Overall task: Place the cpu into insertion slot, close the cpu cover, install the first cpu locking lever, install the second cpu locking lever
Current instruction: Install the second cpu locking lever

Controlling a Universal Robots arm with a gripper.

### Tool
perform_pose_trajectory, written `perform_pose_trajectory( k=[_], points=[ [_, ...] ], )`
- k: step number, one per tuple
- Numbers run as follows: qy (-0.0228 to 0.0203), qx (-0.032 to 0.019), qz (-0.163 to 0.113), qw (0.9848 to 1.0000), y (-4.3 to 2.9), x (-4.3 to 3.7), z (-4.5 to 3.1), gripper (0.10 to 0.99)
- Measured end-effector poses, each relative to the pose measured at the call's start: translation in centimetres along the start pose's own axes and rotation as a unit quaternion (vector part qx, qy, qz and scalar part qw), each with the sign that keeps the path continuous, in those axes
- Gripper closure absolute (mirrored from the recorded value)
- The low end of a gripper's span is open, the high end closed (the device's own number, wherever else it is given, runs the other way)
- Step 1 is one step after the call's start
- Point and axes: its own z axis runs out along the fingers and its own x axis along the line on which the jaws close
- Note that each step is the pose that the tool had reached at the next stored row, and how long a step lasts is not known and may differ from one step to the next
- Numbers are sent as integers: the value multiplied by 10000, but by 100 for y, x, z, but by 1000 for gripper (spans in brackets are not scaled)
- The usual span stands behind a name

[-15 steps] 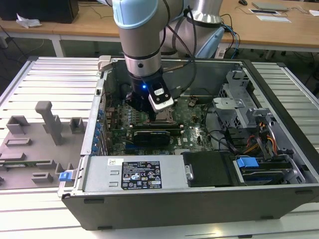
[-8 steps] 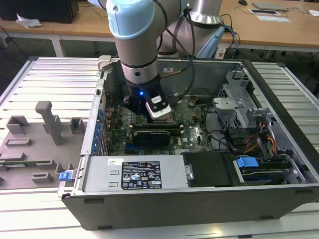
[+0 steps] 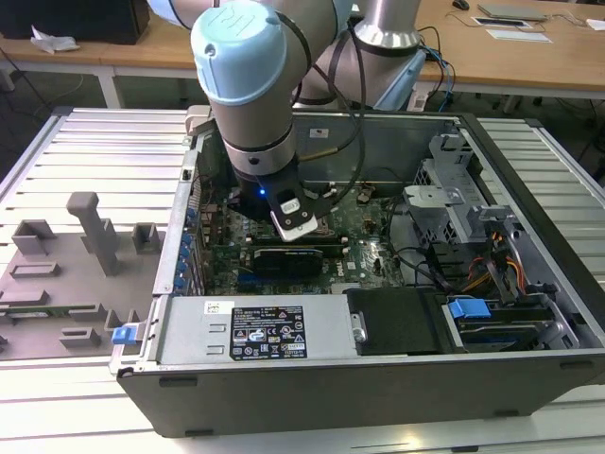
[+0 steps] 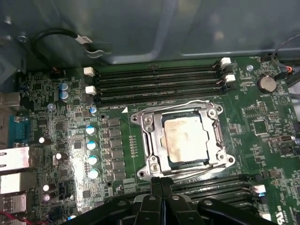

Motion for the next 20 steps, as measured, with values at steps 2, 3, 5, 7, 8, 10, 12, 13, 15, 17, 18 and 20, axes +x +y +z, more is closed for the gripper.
perform_pose_trajectory(
  k=[2, 3, 5, 7, 8, 10, 12, 13, 15, 17, 18, 20],
  points=[
    [7, -49, 6, 10000, -18, 40, 45, 980],
    [10, -73, 9, 10000, -23, 49, 61, 980],
    [13, -99, 12, 9999, -26, 56, 79, 980],
    [14, -110, 14, 9999, -16, 61, 92, 980],
    [15, -117, 14, 9999, -5, 63, 101, 980],
    [16, -122, 14, 9999, 22, 72, 114, 980],
    [16, -123, 15, 9999, 46, 85, 127, 980],
    [16, -127, 15, 9999, 52, 95, 137, 980],
    [16, -127, 16, 9999, 53, 106, 145, 980],
    [17, -126, 15, 9999, 52, 126, 156, 980],
    [16, -127, 15, 9999, 53, 127, 157, 980],
    [16, -126, 15, 9999, 53, 127, 157, 980]
  ],
)
